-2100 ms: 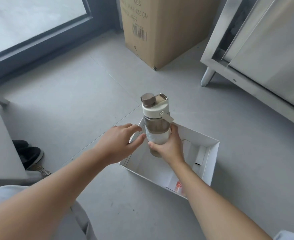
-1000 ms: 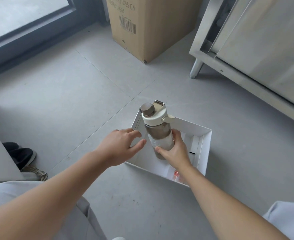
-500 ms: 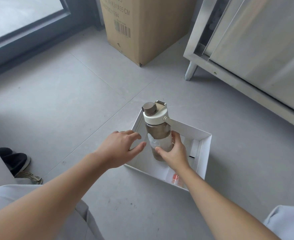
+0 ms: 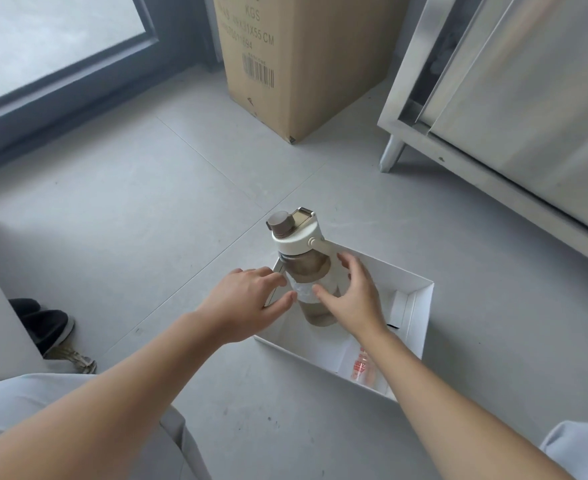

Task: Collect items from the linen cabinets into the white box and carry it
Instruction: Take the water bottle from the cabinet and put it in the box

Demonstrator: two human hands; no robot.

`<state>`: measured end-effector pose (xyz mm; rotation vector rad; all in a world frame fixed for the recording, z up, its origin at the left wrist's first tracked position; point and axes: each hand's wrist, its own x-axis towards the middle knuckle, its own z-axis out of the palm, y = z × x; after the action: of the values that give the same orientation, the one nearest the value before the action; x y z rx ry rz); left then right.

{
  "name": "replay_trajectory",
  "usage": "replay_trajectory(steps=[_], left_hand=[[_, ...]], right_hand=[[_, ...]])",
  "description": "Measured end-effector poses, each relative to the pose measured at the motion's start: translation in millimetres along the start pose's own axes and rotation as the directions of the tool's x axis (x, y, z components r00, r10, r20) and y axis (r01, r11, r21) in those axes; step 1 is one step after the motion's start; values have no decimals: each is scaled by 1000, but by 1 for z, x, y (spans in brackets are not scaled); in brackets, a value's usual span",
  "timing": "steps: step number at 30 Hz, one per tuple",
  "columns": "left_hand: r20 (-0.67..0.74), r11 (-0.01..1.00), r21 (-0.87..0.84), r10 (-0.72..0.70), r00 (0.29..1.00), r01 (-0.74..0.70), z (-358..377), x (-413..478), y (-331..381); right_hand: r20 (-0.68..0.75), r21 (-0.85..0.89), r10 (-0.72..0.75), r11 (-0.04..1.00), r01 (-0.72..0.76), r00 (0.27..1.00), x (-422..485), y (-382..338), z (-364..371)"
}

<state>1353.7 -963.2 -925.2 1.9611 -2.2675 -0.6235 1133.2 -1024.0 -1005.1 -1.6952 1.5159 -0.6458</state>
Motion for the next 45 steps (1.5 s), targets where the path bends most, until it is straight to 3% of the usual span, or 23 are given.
replay_trajectory(steps=[3, 5, 11, 15, 19, 24, 29, 38, 45], left_hand=[[-22, 1000, -20, -12, 1000, 11, -3, 1, -2], [-37, 999, -29, -30, 999, 29, -5, 1, -5], [-73, 995, -30, -96, 993, 94, -11, 2, -15], [-63, 992, -40, -120, 991, 118, -14, -2, -17], [-61, 989, -56, -139, 988, 136, -15, -7, -21], [-82, 989, -59, -138, 987, 133, -19, -8, -21], [-108, 992, -61, -117, 987, 111, -22, -1, -12], [-101, 997, -35, -75, 992, 72, -21, 13, 8], [-76, 998, -47, -44, 996, 40, -21, 24, 18]], right_hand=[[-175, 36, -114, 992, 122, 978, 10, -26, -12], [-186, 47, -163, 984, 174, 969, 20, -45, -19], [157, -72, -166, 981, 179, 974, 55, -94, -19], [251, -133, -115, 979, 152, 961, 61, -95, -11], [177, -106, -121, 984, 141, 977, 61, -93, -9], [129, -221, -135, 962, 161, 982, 56, -93, -12], [18, -72, -164, 984, 165, 986, 44, -78, -36], [60, -105, -247, 962, 252, 967, 28, -51, -60], [62, -56, -235, 970, 238, 970, 33, -51, -58]])
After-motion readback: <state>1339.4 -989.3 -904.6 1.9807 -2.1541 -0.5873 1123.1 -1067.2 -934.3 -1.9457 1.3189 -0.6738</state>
